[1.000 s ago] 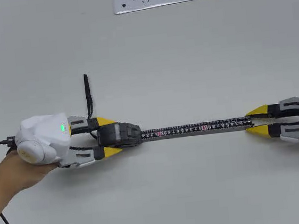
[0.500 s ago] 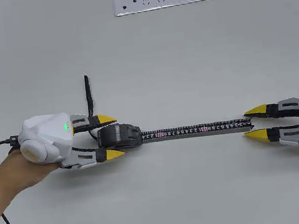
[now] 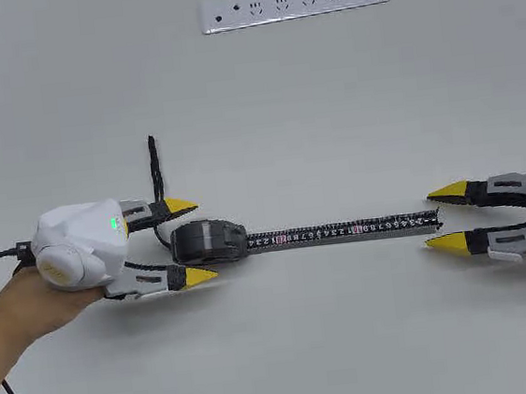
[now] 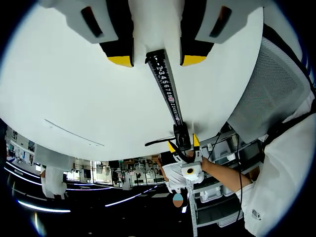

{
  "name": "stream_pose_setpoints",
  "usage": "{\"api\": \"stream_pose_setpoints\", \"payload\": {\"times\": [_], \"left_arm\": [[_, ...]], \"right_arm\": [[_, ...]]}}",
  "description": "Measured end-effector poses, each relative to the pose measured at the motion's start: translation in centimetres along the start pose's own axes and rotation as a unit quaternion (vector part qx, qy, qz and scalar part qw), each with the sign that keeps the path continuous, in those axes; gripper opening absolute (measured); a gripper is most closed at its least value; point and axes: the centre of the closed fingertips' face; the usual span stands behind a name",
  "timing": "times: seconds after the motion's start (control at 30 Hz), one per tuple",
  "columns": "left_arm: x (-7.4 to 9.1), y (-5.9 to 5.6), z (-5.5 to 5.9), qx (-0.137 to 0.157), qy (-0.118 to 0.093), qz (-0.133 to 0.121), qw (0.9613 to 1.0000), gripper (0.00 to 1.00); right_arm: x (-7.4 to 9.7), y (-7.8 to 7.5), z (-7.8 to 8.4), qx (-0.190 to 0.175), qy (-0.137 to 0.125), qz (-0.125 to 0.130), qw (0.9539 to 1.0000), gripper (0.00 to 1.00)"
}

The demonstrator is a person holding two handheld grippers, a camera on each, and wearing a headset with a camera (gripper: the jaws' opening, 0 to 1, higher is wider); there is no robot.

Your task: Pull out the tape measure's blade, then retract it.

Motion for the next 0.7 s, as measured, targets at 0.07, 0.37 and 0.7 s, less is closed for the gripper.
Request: {"api": "stream_pose_setpoints", "payload": {"times": [0.07,0.37,0.7], "left_arm": [[0.1,-0.1,-0.2,0.005,-0.002,0.0,1.0,0.56],[0.3,0.1,-0.3,0.011,-0.006,-0.013,0.9998,0.62],[0.7,0.4,-0.3,0.031,-0.009,-0.038,0.9988,0.69]], "right_arm": [[0.1,0.0,-0.1,-0.001,-0.001,0.003,1.0,0.38],[0.2,-0.1,-0.5,-0.009,-0.008,0.019,0.9997,0.43],[0.4,0.0,-1.1,-0.022,-0.016,0.039,0.9989,0.5]]}}
Point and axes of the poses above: the centre of the closed fingertips' face, and the gripper's own axes: x roughly backward along the fingers, y roughly to its left, z roughly out of its underside, and after that the axes turned 13 degrees about -z, right-handed
